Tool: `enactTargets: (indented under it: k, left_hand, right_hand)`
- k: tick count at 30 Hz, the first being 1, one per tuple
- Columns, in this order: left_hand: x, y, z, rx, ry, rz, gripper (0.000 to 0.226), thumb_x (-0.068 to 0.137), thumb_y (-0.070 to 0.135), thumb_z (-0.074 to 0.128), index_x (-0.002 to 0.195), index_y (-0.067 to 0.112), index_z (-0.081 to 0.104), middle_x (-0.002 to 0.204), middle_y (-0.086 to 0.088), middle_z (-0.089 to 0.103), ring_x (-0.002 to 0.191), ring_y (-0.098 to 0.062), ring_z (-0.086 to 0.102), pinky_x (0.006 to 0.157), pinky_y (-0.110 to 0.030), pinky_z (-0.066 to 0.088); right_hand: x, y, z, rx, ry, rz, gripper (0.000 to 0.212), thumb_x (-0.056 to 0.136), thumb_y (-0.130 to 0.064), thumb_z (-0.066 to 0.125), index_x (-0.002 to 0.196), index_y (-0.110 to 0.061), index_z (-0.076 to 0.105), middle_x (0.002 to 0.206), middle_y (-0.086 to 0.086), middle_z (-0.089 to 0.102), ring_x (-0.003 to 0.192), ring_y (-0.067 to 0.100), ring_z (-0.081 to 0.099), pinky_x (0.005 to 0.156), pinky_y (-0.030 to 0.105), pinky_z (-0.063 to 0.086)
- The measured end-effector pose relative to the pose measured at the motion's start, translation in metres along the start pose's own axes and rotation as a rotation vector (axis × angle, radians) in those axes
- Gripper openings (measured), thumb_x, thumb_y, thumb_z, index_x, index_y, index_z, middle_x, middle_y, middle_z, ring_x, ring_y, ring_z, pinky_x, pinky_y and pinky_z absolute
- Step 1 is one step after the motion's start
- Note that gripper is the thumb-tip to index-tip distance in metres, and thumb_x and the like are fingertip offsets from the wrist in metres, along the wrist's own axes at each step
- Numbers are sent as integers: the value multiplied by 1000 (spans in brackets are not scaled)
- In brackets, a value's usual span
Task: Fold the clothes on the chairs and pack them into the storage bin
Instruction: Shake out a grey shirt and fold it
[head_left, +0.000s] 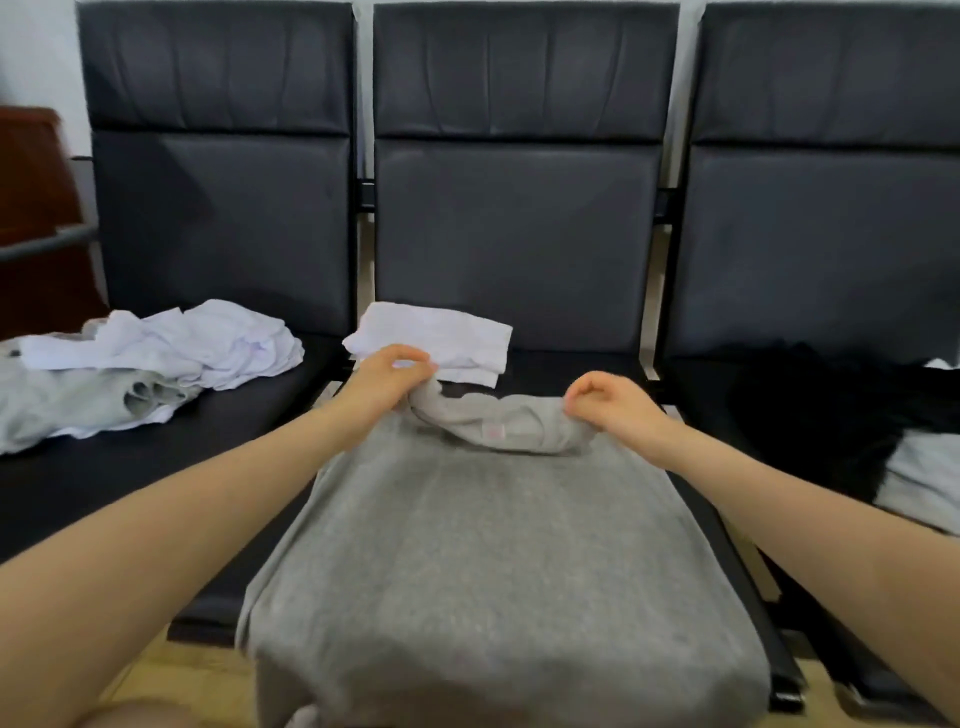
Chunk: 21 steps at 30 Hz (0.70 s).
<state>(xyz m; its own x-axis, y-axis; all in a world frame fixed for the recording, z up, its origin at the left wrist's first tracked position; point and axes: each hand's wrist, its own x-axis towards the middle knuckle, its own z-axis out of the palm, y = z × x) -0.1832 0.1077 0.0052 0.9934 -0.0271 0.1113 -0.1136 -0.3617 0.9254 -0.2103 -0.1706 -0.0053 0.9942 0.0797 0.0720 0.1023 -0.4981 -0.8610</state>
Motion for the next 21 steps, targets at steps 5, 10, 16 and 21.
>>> enactTargets:
  k: [5,10,16,21]
  left_hand:
    - [-49,-27,7,678,-401,-6,24,92,32,56,89,12,68,66,1,68,59,-8,58,55,-17,45]
    - [-61,-34,0,778,-339,50,17,88,24,56,74,23,65,63,7,67,65,-7,60,72,-25,50]
    - [-54,-44,-3,773,-136,81,13,86,25,55,83,22,67,82,9,66,81,-14,62,74,-31,50]
    - [-21,-53,3,786,-24,193,25,89,28,55,111,17,60,111,-2,54,107,-16,49,87,-28,41]
  right_hand:
    - [-36,11,4,-541,-441,18,28,90,-36,62,71,-15,60,61,-12,54,58,1,48,63,15,40]
    - [-40,13,9,-617,-359,-38,36,91,-36,60,61,-18,49,59,-9,47,58,6,43,61,19,37]
    - [-23,15,14,-669,-122,-85,20,91,-29,58,76,-18,65,79,-6,61,74,9,54,67,23,43]
    - [10,25,22,-675,76,-97,30,92,-33,57,119,-22,61,116,-3,53,104,14,53,89,30,41]
